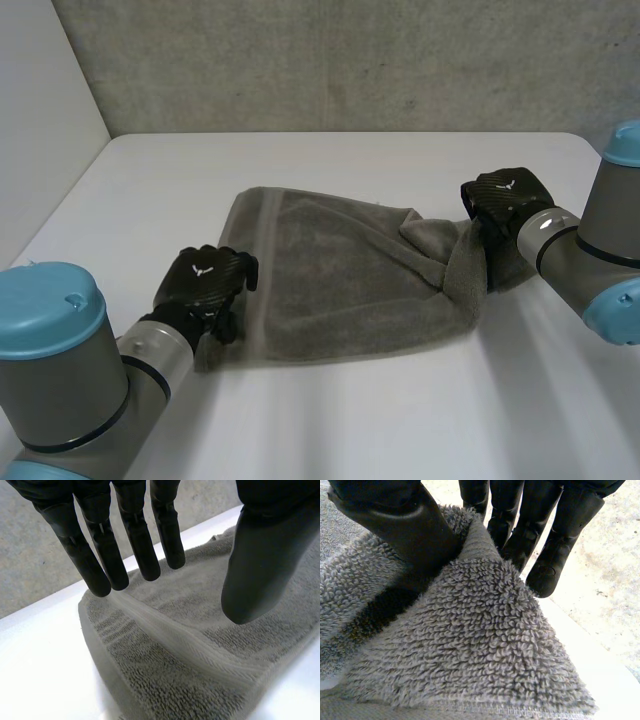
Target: Fold the towel.
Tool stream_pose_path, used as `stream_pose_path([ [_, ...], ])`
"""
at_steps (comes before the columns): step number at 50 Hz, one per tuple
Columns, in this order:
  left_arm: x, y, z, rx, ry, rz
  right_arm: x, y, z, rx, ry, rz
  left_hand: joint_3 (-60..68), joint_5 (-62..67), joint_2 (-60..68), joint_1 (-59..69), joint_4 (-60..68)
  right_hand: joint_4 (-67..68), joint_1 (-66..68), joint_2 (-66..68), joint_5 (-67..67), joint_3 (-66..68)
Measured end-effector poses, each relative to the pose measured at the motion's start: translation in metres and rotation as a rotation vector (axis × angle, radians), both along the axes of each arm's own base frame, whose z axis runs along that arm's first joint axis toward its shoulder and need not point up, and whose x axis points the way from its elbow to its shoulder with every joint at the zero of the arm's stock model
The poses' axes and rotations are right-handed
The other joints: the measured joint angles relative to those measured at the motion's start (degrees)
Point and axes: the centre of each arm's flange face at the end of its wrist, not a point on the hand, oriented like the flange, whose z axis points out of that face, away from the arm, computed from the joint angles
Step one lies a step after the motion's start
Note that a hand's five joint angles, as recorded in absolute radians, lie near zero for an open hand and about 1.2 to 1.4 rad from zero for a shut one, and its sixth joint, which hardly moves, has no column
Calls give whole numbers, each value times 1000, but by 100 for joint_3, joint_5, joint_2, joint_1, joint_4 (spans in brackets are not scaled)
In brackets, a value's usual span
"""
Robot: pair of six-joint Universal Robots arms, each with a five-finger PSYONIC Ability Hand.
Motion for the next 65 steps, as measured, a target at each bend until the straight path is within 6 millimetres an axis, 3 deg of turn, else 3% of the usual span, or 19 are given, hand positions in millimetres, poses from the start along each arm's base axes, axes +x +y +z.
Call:
stream_pose_path([
  [23,-4,-2,-40,84,-98,-43,3,2,-2,7,3,16,-653,-668,-635,-646,-631,0,0,0,0,0],
  [47,-12,-16,-52,69,-140,-58,6,5,-5,15,4,31,-608,-528,-591,-617,-613,0,1,0,0,1],
  [55,-16,-24,-52,58,-135,-57,6,6,-5,17,4,34,-192,-125,-173,-198,-244,0,1,0,0,1],
  [65,-23,-36,-46,22,-117,-56,6,6,-6,20,5,35,1446,1441,1452,1432,1400,0,1,0,0,1],
])
